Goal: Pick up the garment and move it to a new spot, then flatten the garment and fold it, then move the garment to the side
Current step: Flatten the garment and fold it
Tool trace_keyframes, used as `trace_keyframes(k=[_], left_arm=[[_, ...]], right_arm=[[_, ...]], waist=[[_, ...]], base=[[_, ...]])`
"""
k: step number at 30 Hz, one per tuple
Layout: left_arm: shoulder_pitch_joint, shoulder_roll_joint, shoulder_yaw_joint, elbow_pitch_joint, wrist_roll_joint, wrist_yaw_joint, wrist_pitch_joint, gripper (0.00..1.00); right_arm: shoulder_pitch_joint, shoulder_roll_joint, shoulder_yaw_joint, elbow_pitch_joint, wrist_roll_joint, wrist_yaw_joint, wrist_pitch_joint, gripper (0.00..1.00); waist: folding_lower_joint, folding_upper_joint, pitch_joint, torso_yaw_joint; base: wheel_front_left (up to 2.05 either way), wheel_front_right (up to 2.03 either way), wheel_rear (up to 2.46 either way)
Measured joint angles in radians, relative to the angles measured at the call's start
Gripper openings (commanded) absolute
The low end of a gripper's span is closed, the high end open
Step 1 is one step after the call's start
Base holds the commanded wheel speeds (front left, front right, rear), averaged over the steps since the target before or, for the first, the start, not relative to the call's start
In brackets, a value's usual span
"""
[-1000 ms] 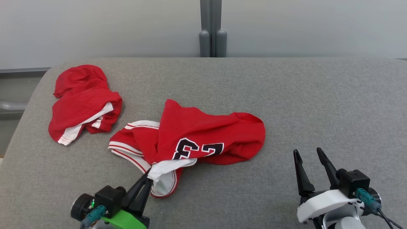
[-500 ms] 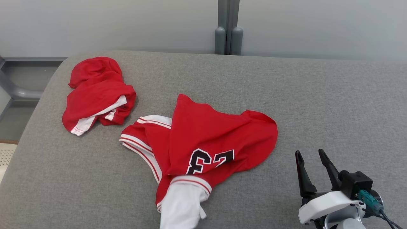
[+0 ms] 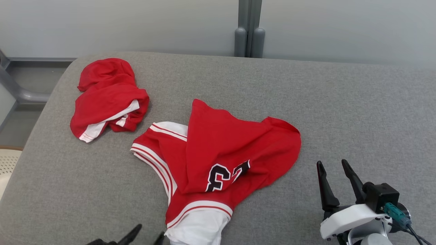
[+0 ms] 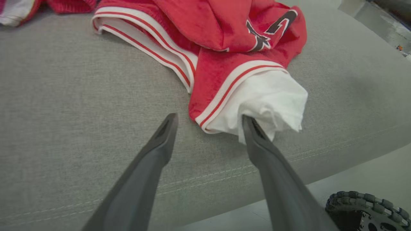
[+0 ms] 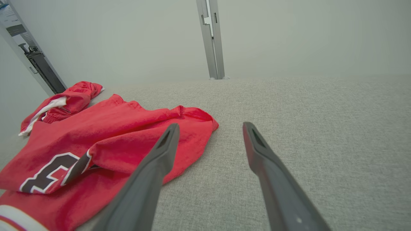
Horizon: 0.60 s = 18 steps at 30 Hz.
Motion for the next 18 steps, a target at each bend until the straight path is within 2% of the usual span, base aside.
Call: trace_keyframes(k=[4, 9, 13, 18], left_arm=[[-0.016, 0.009, 0.052, -0.012, 0.013, 0.023, -0.053, 1.0], [-0.037, -0.019, 0.111, -0.026, 0.036, 0.061, -0.085, 1.0], [-0.063, -0.096, 0.194, -0.053, 0.098, 0.099, -0.093, 1.0], [-0.076, -0.201, 0.308, -0.063, 0.19, 0.094, -0.095, 1.0]], right_arm=[[0.0, 0.0, 0.001, 0.003, 0.0, 0.0, 0.0, 1.0], [-0.001, 0.0, 0.001, 0.005, 0.0, 0.0, 0.0, 1.0], [-0.001, 0.0, 0.001, 0.009, -0.001, 0.0, 0.0, 1.0], [-0.008, 0.0, 0.006, 0.014, -0.009, 0.0, 0.0, 1.0]], waist=[[0.0, 0.0, 0.0, -0.01], [0.0, 0.0, -0.005, -0.025], [0.0, 0.0, -0.011, -0.034], [0.0, 0.0, -0.018, -0.047]], base=[[0.0, 0.0, 0.0], [0.0, 0.0, 0.0], [0.0, 0.0, 0.0], [0.0, 0.0, 0.0]])
